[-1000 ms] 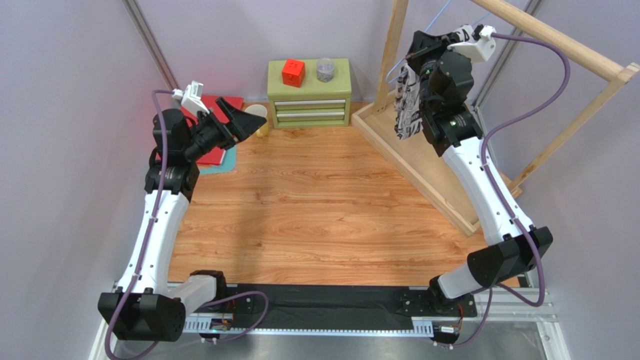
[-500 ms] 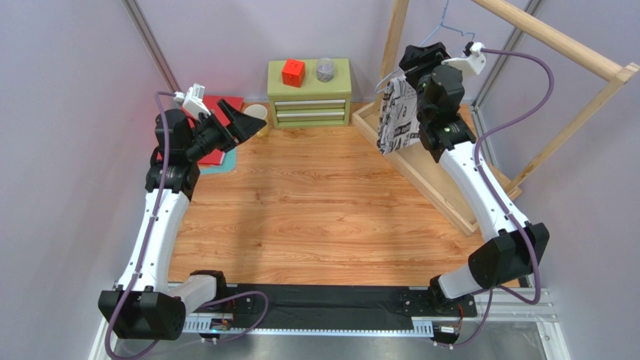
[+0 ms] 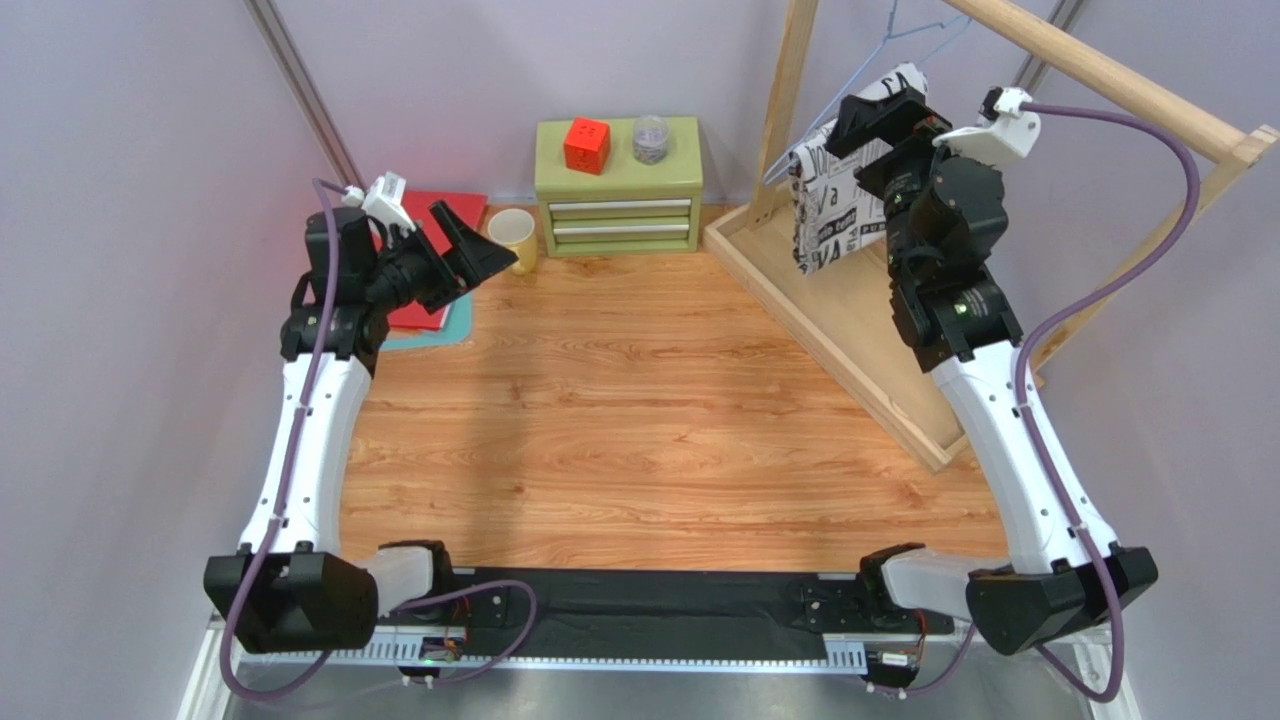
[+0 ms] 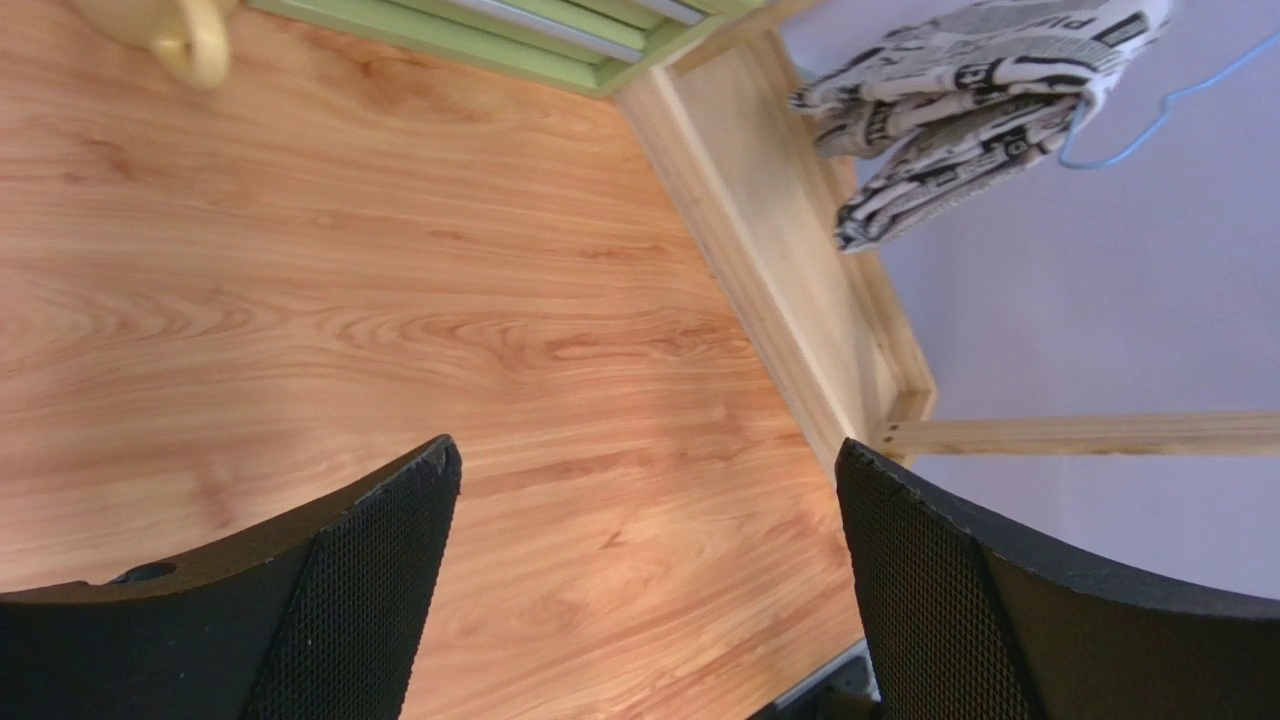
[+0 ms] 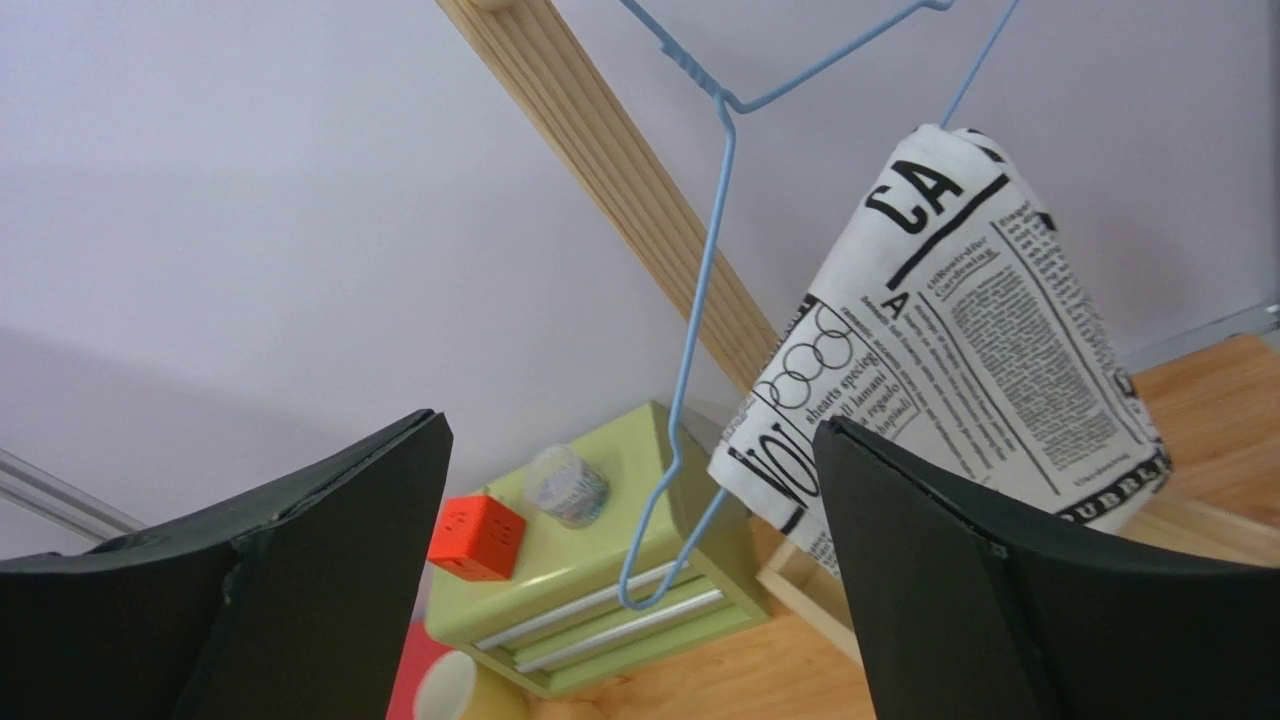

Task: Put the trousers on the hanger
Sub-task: Hang the hanger with trousers onto the clothesline

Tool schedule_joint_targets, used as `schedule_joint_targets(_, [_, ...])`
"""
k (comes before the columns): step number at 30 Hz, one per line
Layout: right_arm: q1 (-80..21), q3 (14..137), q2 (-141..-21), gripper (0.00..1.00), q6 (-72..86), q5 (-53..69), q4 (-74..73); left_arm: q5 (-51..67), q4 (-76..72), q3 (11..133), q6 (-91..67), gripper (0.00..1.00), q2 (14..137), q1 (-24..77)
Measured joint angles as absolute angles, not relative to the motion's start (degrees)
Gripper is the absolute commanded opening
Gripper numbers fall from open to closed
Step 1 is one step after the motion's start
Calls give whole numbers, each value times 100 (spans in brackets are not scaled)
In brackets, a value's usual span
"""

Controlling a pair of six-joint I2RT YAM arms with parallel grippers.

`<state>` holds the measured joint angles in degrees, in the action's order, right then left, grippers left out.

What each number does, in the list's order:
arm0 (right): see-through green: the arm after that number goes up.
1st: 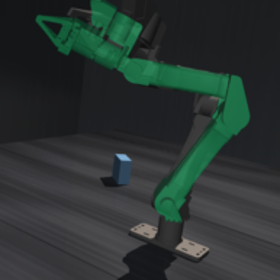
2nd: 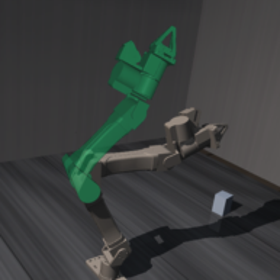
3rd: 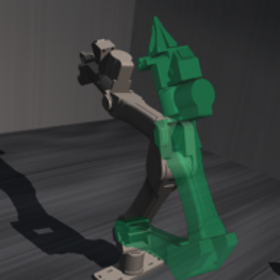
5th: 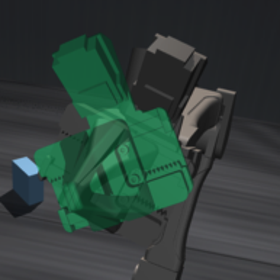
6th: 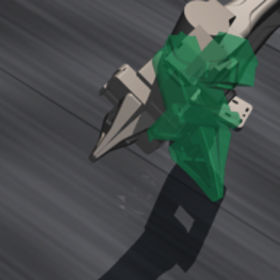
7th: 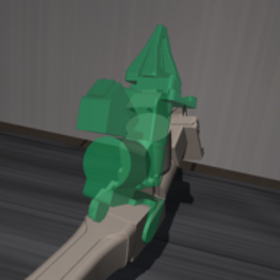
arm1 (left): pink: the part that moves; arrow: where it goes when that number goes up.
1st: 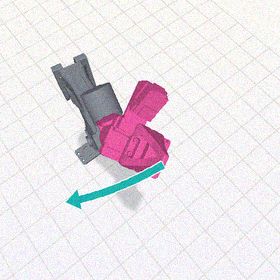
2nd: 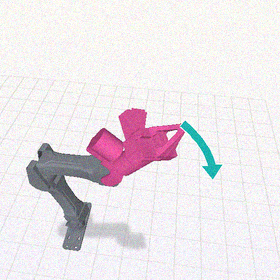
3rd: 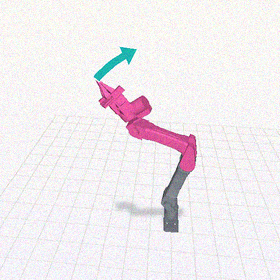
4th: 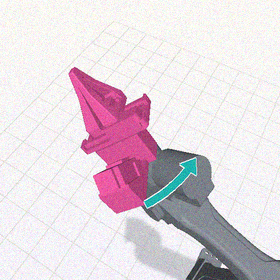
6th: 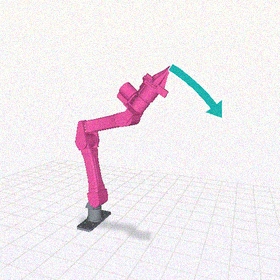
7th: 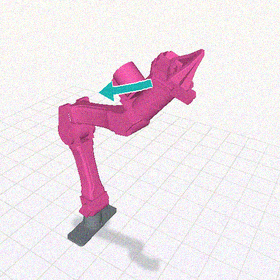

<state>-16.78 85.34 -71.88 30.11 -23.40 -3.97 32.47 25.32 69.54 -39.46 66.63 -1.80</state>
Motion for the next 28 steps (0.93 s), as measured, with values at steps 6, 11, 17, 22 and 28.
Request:
schedule_joint_targets(6, [-1599, 8458, -6709, 100, 1879, -1608, -1260, 3607, 3642, 7793, -2995, 100, 7111, -604])
schedule_joint_targets(11, [-1588, 8451, -6329, 100, 1094, -143, -2423, 3826, 4512, 8276, -1951, 100, 7201, -860])
schedule_joint_targets(17, [-1592, 7603, -5739, 100, 604, 1076, -3269, 3140, 5481, 8468, -631, 100, 7137, -869])
schedule_joint_targets(22, [-1564, 6355, -5039, 100, 377, 1450, -3708, 2366, 5780, 7754, 360, 99, 6525, -869])
schedule_joint_targets(28, [-1284, 5631, -4453, 100, 281, 1509, -3942, 1909, 5964, 6995, 1009, 100, 5695, -867])
